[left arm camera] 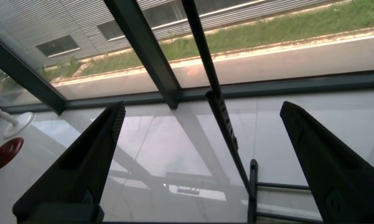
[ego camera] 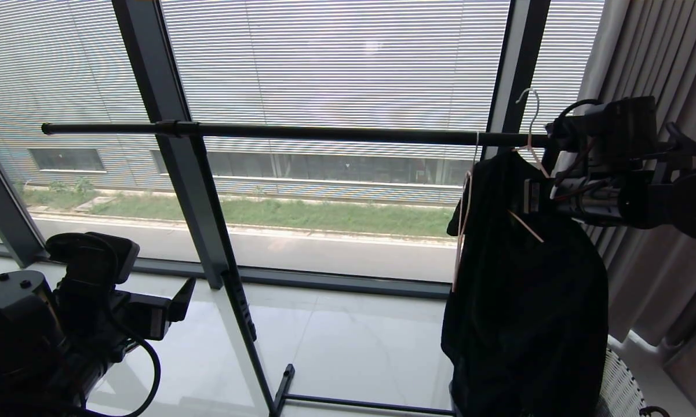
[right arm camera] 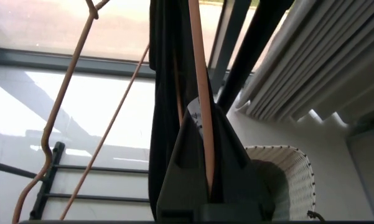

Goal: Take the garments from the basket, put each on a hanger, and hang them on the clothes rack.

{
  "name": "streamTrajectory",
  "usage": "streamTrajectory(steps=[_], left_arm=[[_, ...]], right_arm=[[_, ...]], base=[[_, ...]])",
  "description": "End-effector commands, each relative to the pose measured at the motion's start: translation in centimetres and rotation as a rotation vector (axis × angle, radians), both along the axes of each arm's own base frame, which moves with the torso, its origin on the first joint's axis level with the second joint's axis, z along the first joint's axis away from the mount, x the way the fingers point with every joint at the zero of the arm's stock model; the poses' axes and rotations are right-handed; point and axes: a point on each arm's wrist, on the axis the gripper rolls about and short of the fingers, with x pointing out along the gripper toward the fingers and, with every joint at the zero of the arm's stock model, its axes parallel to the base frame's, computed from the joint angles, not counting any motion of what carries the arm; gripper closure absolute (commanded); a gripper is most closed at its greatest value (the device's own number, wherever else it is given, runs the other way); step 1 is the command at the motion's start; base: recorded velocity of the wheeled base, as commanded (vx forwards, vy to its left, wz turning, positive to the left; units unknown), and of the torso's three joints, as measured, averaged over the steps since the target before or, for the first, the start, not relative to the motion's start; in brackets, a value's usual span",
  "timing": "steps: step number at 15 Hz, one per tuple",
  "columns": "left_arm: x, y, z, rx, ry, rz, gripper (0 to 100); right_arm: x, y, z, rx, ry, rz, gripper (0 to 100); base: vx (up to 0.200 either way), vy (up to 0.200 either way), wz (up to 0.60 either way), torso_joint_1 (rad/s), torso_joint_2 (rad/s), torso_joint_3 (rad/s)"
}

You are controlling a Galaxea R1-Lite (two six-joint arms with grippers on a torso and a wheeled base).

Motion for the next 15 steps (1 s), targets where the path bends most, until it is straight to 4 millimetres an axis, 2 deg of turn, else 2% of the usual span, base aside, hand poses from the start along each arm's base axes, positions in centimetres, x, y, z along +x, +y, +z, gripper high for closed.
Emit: streamTrajectory(steps=[1, 9, 13, 15], left_arm=[[0.0, 0.0, 0.0, 0.001, 0.001, 0.0, 0], [0.0, 0.0, 0.0, 0.001, -0.001, 0.0, 0], [-0.2, 0.0, -0.1, 0.002, 0.003, 0.0, 0], [-0.4, 0.1, -0.3, 0.004, 0.011, -0.001, 0]], right_arm=[[-0.2, 0.2, 0.0, 0.0, 0.0, 0.006, 100], [0.3, 2.3, -1.0, 0.016, 0.024, 0.069, 100], [2.1, 2.2, -1.0, 0.02, 0.016, 0.042, 100], [3.3, 1.7, -2.0, 0.01, 0.036, 0.014, 100]], base=[[0.0, 0.0, 0.0, 0.0, 0.0, 0.0], [0.0, 0.0, 0.0, 0.0, 0.0, 0.0], [0.0, 0.0, 0.0, 0.0, 0.0, 0.0], [0.0, 0.0, 0.0, 0.0, 0.0, 0.0]])
